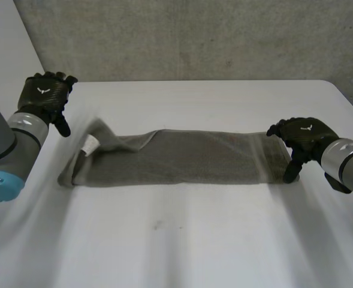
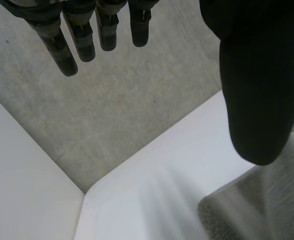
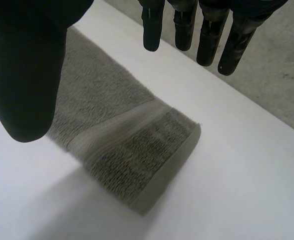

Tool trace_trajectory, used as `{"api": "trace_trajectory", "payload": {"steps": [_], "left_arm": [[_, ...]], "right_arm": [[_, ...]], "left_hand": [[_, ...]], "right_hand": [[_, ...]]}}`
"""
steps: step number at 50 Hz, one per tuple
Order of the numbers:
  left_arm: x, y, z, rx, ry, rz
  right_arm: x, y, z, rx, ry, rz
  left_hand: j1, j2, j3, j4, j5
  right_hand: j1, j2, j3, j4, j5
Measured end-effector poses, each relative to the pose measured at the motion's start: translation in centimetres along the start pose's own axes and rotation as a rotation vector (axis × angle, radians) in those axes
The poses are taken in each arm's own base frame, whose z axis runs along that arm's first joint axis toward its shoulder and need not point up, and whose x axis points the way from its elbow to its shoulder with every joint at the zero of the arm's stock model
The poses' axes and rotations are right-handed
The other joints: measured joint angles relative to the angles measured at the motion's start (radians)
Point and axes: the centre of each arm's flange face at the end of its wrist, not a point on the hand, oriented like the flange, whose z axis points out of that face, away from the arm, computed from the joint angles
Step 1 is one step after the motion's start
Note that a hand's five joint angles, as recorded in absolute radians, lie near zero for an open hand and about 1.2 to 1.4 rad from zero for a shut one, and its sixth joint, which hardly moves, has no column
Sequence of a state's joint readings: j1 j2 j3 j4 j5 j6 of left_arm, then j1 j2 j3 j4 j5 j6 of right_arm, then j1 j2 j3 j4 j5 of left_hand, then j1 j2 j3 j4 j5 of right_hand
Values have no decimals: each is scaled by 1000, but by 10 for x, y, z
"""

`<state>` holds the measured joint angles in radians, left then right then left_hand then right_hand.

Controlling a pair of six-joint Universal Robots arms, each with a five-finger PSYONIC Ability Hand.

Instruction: Fold the towel.

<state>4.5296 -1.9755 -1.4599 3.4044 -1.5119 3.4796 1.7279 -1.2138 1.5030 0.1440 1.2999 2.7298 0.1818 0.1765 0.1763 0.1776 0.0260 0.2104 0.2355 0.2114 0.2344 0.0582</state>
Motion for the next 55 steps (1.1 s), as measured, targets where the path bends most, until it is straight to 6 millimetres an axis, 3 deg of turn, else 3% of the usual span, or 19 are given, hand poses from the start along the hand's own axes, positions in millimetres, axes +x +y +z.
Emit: {"api": "trace_trajectory", "payload": {"steps": [9, 10, 17, 21, 27, 29, 38, 50, 55], "left_arm": [[0, 41, 49, -12, 11, 83], [-1, 48, 63, -7, 9, 113], [-1, 57, 90, 5, 3, 163], [1, 54, 87, -13, 16, 155], [3, 36, 64, -69, 55, 85], [5, 28, 47, -102, 82, 17], [30, 32, 15, -163, 179, -111], [58, 56, 36, -134, 213, -97], [60, 63, 63, -87, 190, -67]], "right_arm": [[-7, 13, 0, -12, -16, -10], [-9, 14, 0, -8, -14, -12], [-9, 17, 3, 14, 2, -18], [-8, 18, 4, 19, 8, -19], [-7, 20, 4, 16, 11, -16], [-7, 22, 5, 12, 10, -15], [-8, 24, 9, 19, 10, -12], [-12, 35, 15, -7, -1, -12], [-13, 40, 16, -20, -6, -11]], "left_hand": [[3, 7, 5, 3, 0], [3, 8, 8, 6, 0], [3, 11, 10, 10, 0], [3, 11, 10, 10, 0], [0, 9, 8, 7, 0], [0, 9, 8, 7, 0], [3, 11, 10, 10, 0], [14, 22, 22, 21, 1], [35, 41, 42, 39, 8]], "right_hand": [[0, 0, 0, 0, 0], [0, 0, 0, 0, 0], [1, 0, 0, 0, 0], [0, 0, 0, 0, 0], [0, 0, 0, 0, 0], [0, 0, 0, 0, 0], [0, 0, 0, 0, 0], [0, 0, 0, 0, 0], [0, 0, 0, 0, 0]]}}
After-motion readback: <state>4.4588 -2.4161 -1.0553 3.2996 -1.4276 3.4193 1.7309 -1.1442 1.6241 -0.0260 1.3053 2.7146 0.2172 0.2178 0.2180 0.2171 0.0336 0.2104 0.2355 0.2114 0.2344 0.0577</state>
